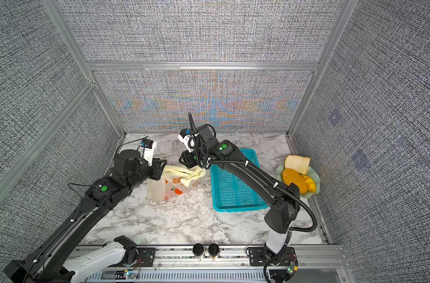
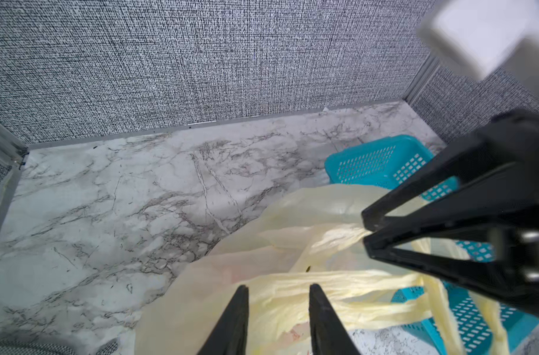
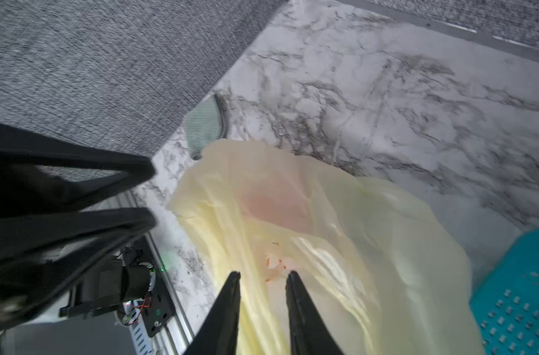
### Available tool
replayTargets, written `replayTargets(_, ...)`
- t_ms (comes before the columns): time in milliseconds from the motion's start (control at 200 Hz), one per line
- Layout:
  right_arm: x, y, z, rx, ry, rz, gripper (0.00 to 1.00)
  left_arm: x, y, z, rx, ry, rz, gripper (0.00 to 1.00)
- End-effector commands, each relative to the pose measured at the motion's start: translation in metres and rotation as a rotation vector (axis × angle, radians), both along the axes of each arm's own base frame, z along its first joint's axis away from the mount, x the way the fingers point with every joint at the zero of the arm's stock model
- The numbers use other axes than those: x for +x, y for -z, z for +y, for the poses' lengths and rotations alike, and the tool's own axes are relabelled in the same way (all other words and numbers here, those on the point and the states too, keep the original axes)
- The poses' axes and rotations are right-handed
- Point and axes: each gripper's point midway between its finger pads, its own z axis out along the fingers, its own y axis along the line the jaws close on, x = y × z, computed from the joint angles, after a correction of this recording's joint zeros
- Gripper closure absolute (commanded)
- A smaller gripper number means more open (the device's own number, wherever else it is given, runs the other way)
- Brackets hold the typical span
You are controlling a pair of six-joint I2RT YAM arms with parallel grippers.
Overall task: Untie the knot of a plastic bag & take out the apple
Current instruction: Adjust the plastic bag at the center of the board.
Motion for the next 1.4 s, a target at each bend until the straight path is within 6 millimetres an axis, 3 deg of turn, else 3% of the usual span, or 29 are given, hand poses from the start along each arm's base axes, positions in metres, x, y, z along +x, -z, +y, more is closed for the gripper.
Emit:
replayTargets(0,-0.011,0.033,-0.017,-0.117,0.039,0.093,0.73,0.008,-0.004,-0.013,-0.025,0.028,0.027,0.71)
replayTargets(125,-0.038,0.053,-0.016,-0.138,-0.029,0.153,0.75,0.011,0.003,-0.035,-0.072,0.103,0.083,0.78)
replayTargets(285,-0.076,0.068,-0.025,-0.170,-0.074,0.189,0.75,-0.002,0.009,-0.052,-0.156,0.175,0.161,0.88)
replayTargets(475,-0.089,0.100,-0.038,-0.247,-0.065,0.270,0.75,-0.032,0.020,-0.068,-0.184,0.267,0.242,0.92)
replayTargets(575,-0.076,0.109,-0.041,-0.269,0.003,0.262,0.75,-0.053,0.036,-0.082,-0.181,0.323,0.306,0.94)
replayTargets(730,-0.038,0.095,-0.031,-0.189,0.103,0.190,0.74,-0.074,0.073,-0.092,-0.129,0.333,0.407,0.94)
replayTargets(936,0.001,0.073,-0.013,-0.087,0.179,0.104,0.73,-0.070,0.107,-0.080,-0.074,0.237,0.448,0.94)
replayTargets(1036,0.016,0.078,-0.010,-0.096,0.201,0.089,0.67,-0.072,0.127,-0.073,-0.042,0.192,0.496,0.94)
replayTargets(1176,0.035,0.092,-0.013,-0.114,0.229,0.095,0.66,-0.085,0.151,-0.055,0.043,0.145,0.591,0.94)
replayTargets(1286,0.041,0.086,-0.016,-0.103,0.219,0.067,0.66,-0.090,0.163,-0.033,0.077,0.032,0.628,0.94)
replayTargets(1396,0.016,0.046,-0.004,0.036,0.075,0.011,0.67,-0.091,0.164,-0.021,0.077,-0.027,0.613,0.94)
